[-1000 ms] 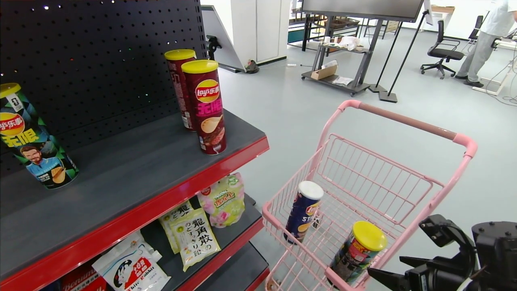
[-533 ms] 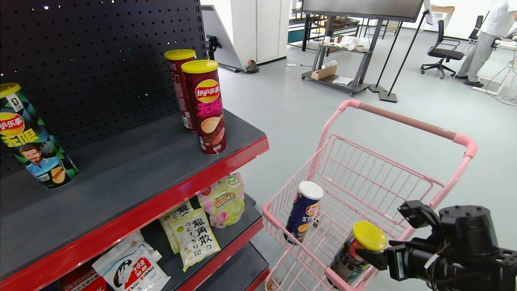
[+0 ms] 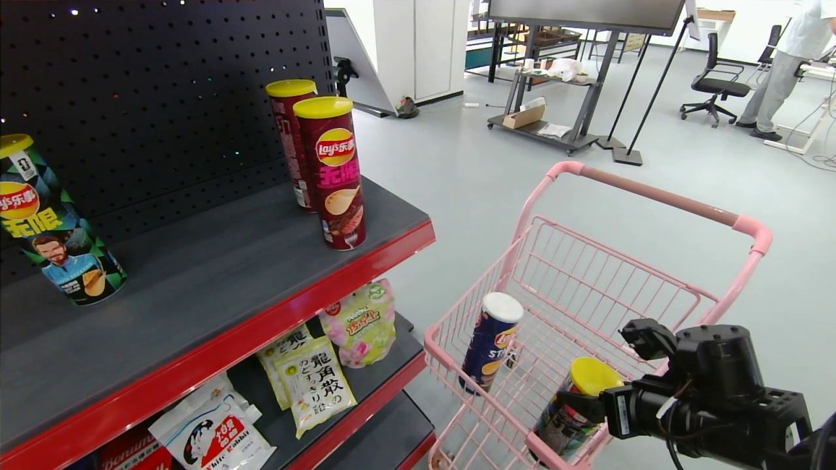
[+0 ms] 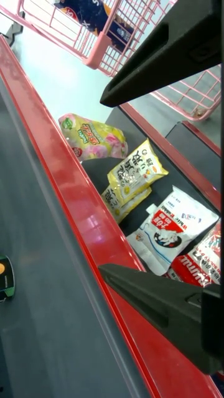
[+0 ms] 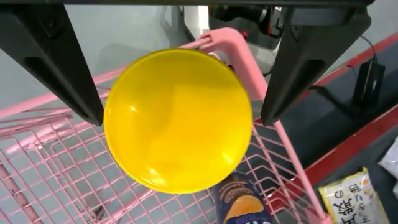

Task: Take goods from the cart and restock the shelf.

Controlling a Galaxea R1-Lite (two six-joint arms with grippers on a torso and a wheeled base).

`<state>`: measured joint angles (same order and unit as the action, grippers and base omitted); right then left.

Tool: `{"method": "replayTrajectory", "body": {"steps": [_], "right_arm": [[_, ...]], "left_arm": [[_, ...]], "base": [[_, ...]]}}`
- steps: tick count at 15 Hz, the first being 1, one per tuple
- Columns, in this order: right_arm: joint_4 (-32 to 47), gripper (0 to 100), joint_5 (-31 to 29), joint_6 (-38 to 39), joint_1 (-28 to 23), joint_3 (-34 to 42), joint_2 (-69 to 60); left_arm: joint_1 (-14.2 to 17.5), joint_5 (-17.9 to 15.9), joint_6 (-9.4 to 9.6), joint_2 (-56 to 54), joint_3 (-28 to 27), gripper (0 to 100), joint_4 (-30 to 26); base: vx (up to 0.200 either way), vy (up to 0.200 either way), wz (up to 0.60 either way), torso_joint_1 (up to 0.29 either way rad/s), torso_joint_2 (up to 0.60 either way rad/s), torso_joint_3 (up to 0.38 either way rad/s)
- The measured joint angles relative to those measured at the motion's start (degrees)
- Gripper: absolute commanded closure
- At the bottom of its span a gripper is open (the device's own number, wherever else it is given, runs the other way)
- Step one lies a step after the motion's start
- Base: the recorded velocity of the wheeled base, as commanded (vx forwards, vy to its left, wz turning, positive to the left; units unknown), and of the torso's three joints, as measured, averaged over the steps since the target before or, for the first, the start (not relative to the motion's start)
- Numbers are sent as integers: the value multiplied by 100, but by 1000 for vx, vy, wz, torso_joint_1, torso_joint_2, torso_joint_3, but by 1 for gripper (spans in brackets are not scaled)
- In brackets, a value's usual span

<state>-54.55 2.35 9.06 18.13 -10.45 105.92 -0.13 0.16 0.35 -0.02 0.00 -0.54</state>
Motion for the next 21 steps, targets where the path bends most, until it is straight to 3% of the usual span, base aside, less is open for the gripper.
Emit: {"method": "replayTrajectory", "body": {"steps": [9, 12, 18, 19, 21], "right_arm": [[-700, 0, -391, 33, 411, 288, 416], [-1313, 0, -555, 38, 404, 321, 695], [-1414, 0, -612, 22, 428, 340, 945], [-1417, 100, -625, 24, 425, 343, 955], [-1417, 100, -675, 35, 441, 356, 986]], "left_arm": [[6, 0, -2, 0, 0, 0, 2], [2, 0, 0, 0, 0, 0, 0], [2, 0, -2, 0, 0, 0, 0], [4, 0, 0, -2, 0, 0, 0], [6, 0, 0, -2, 0, 0, 0]], "base": [[0, 0, 0, 0, 0, 0], [0, 0, 0, 0, 0, 0], [0, 0, 0, 0, 0, 0], [0, 0, 0, 0, 0, 0], [0, 0, 0, 0, 0, 0]]}}
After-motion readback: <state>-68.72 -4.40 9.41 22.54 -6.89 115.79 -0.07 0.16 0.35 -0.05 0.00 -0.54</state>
